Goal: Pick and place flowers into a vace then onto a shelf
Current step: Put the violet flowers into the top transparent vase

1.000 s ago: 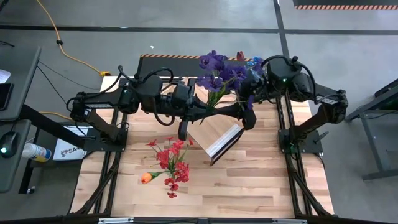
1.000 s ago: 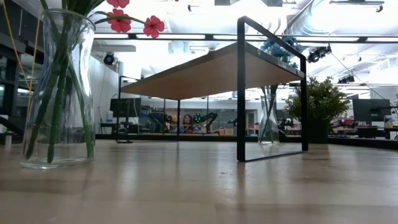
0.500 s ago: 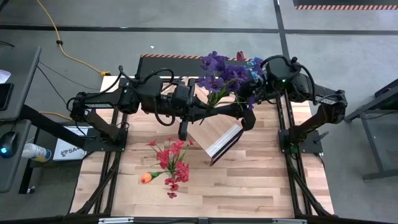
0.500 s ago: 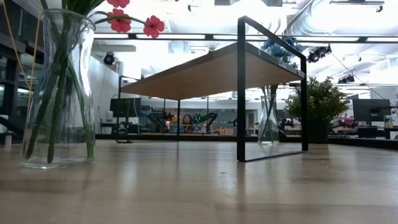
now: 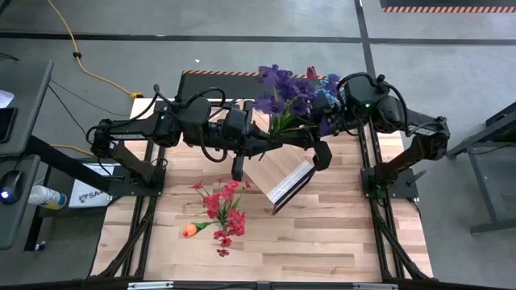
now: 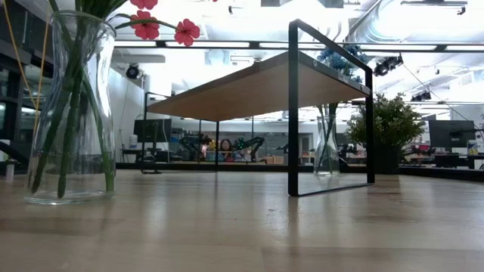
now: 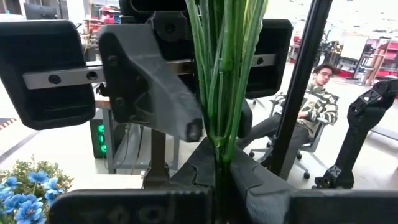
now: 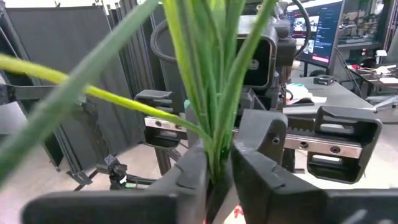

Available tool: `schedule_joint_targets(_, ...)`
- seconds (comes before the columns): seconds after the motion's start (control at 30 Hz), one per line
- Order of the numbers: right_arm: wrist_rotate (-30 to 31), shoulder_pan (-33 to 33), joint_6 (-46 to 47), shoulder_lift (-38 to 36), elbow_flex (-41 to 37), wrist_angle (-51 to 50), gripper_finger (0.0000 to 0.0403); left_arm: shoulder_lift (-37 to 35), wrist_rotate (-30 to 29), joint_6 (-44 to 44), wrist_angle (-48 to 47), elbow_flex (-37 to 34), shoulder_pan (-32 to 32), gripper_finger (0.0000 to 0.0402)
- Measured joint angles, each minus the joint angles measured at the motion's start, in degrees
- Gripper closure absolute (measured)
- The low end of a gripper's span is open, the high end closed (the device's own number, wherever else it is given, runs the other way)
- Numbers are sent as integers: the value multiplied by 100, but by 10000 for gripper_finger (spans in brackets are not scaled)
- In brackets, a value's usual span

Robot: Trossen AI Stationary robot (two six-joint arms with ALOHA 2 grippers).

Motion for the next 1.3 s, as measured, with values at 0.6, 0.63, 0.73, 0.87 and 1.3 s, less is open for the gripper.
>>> schedule_joint_targets(0.6,-90,-2,-127,35,4,15,398,0,33,-21,-6,0,-2,362)
schedule_joint_targets(0.63,-99,-2,-133,35,4,17,399,0,33,-22,-6,0,-2,362)
schedule_joint_targets(0.73,-100,-2,-151,35,4,17,399,0,31,-83,-5,0,-2,347)
schedule_joint_targets(0.87,-69,-9,-175,56,2,3,400,0,-101,-194,-31,0,-4,290)
schedule_joint_targets(1.3,188,-7,-262,34,2,-220,402,0,-61,-299,-283,2,-7,204)
